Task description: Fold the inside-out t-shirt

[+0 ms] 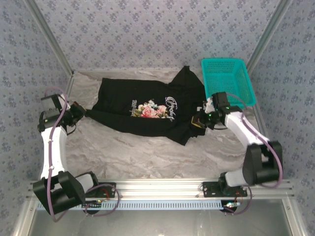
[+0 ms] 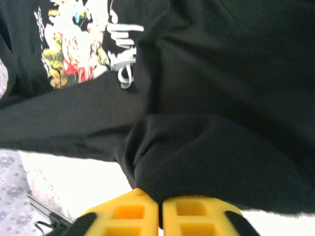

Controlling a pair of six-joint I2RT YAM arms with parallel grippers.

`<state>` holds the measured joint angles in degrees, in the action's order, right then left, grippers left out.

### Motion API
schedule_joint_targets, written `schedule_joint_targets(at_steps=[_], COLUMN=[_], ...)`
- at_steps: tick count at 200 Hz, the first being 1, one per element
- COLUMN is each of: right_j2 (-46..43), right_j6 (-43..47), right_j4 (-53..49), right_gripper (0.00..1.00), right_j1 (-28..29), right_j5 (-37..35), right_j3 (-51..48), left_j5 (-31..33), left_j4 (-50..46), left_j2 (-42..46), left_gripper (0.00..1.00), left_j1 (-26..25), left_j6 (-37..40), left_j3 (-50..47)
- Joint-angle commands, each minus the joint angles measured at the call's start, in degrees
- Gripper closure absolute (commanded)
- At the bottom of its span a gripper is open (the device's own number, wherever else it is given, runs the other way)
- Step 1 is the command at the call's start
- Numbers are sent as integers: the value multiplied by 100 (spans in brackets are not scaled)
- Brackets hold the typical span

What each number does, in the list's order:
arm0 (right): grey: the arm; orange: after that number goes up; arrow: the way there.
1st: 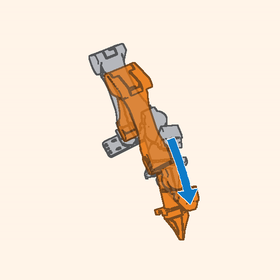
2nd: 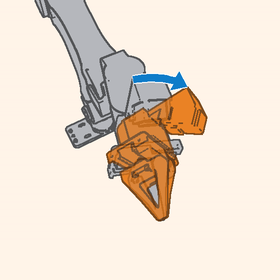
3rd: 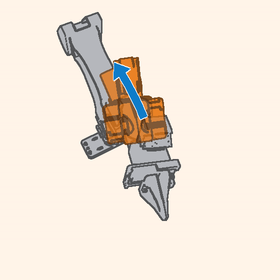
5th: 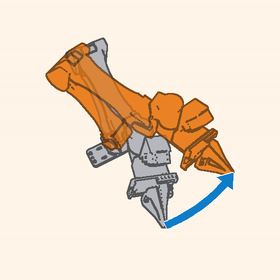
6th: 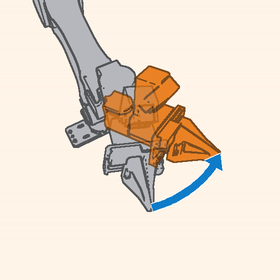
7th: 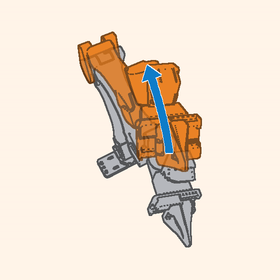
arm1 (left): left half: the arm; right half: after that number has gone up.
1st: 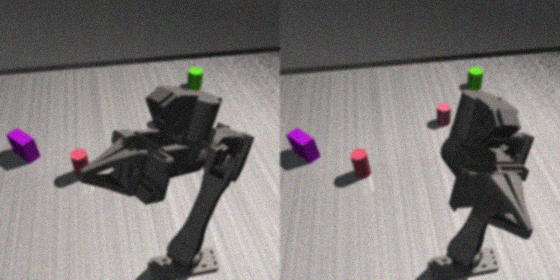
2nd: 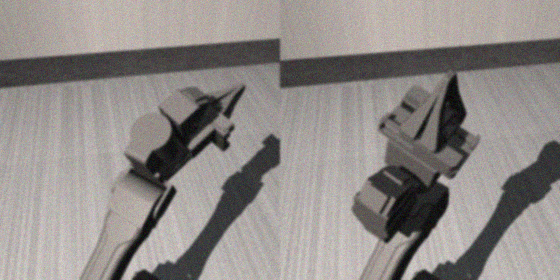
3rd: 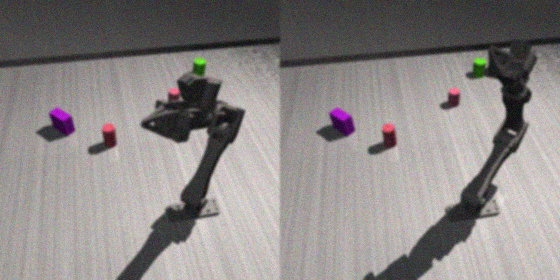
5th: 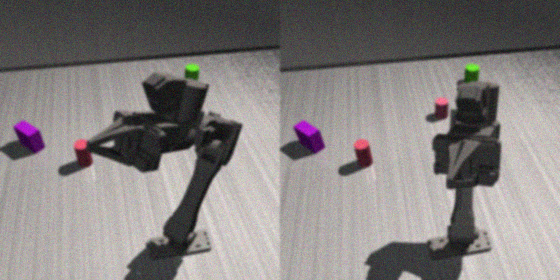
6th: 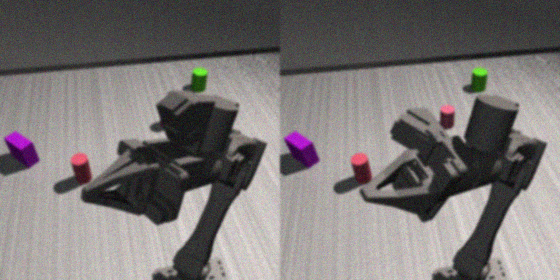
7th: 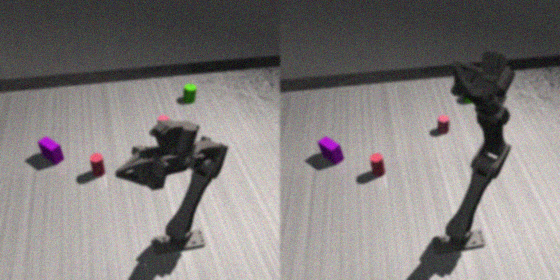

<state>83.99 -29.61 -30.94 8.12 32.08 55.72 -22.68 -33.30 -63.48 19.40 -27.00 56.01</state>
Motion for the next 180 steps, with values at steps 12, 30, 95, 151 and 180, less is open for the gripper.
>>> schedule_joint_targets(at_steps=[12,30,95,151,180], right_j2=[1310,1214,-504,140,401], right_j6=[220,508,807,904,965], right_j4=[348,70,-915,-11,297], right_gripper=[76,66,60,56,76], right_j1=[-45,-31,731,773,801], right_j5=[-260,-774,-1810,-1755,-1639], right_j3=[1207,1382,-274,-608,-425], left_j5=[37,35,-21,-132,-148], left_j4=[-52,-54,2,43,54], left_j2=[21,22,-59,-55,-48], left_gripper=[100,100,100,100,100], left_j1=[33,29,29,29,29], left_j6=[99,108,99,73,67], left_j3=[156,137,116,94,89])
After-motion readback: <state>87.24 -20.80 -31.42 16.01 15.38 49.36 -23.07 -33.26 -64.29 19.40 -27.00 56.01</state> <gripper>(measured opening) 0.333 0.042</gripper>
